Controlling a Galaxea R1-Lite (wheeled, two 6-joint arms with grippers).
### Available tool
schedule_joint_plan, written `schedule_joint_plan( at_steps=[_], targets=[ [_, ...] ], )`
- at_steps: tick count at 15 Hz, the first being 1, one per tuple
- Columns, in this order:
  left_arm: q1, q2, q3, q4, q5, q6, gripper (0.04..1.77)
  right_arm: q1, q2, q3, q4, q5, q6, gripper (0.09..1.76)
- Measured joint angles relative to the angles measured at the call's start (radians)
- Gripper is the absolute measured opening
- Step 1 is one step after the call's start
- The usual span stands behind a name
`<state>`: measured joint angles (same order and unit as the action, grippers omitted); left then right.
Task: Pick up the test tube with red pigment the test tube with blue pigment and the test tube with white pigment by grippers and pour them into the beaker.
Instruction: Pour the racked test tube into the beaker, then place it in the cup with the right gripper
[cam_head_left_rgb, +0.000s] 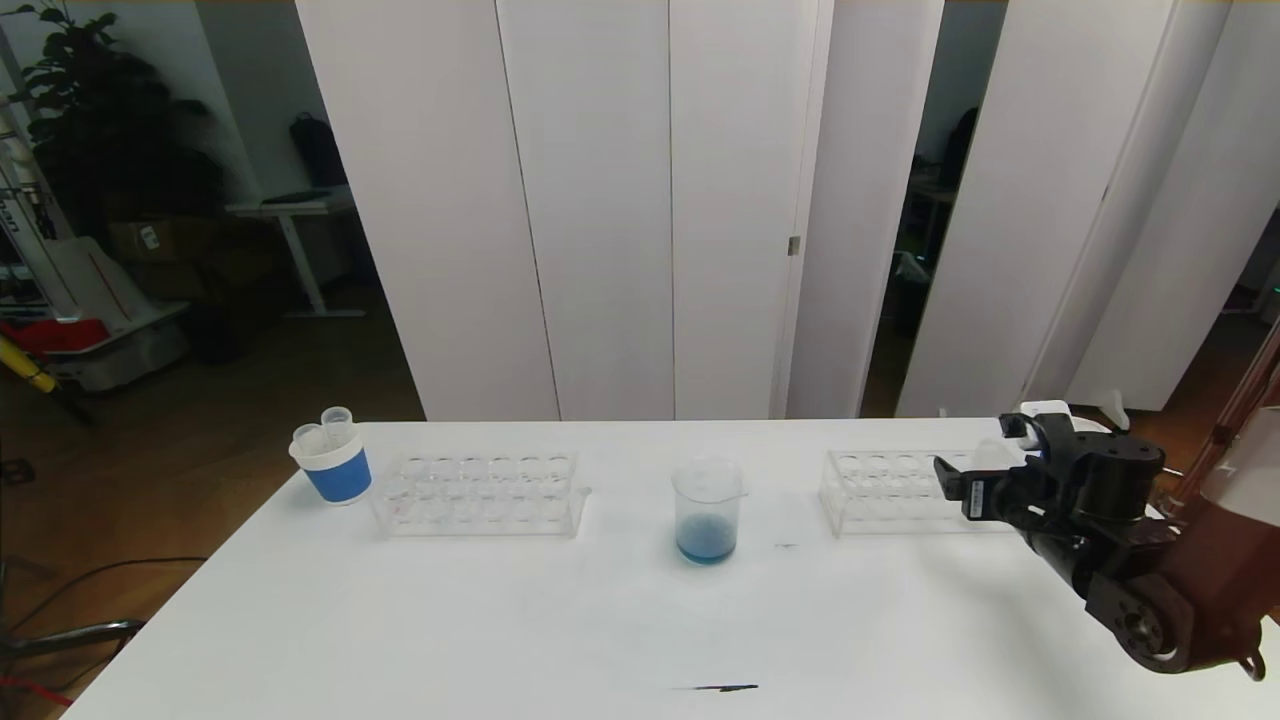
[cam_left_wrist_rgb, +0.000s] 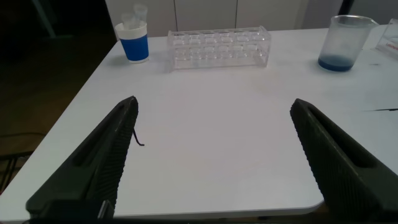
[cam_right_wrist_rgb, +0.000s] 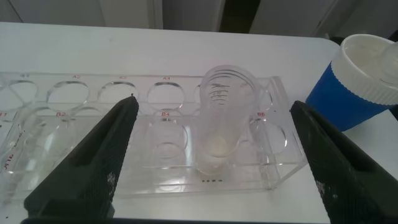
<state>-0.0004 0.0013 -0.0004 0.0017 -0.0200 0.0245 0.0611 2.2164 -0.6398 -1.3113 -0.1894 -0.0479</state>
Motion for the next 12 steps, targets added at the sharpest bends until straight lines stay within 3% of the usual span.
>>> schedule_joint_plan(
  at_steps=[5,6,7,9,10,12],
  targets=[
    [0.0,0.0,0.0,0.0,0.0,0.0,1.75,-0.003,0.03,-0.029,0.001,0.001,0.0,1.74],
    [0.0,0.0,0.0,0.0,0.0,0.0,1.75,-0.004,0.034,-0.034,0.001,0.001,0.0,1.63],
    [0.0,0.0,0.0,0.0,0.0,0.0,1.75,-0.004,0.037,-0.04,0.003,0.001,0.001,1.36],
    [0.0,0.0,0.0,0.0,0.0,0.0,1.75,-0.008,0.042,-0.055,0.009,0.0,0.003,0.53],
    [0.0,0.0,0.0,0.0,0.0,0.0,1.75,-0.009,0.043,-0.059,0.009,0.001,0.003,0.41],
    [-0.001,0.0,0.0,0.0,0.0,0.0,1.75,-0.01,0.046,-0.065,0.006,0.0,0.003,0.65]
  ],
)
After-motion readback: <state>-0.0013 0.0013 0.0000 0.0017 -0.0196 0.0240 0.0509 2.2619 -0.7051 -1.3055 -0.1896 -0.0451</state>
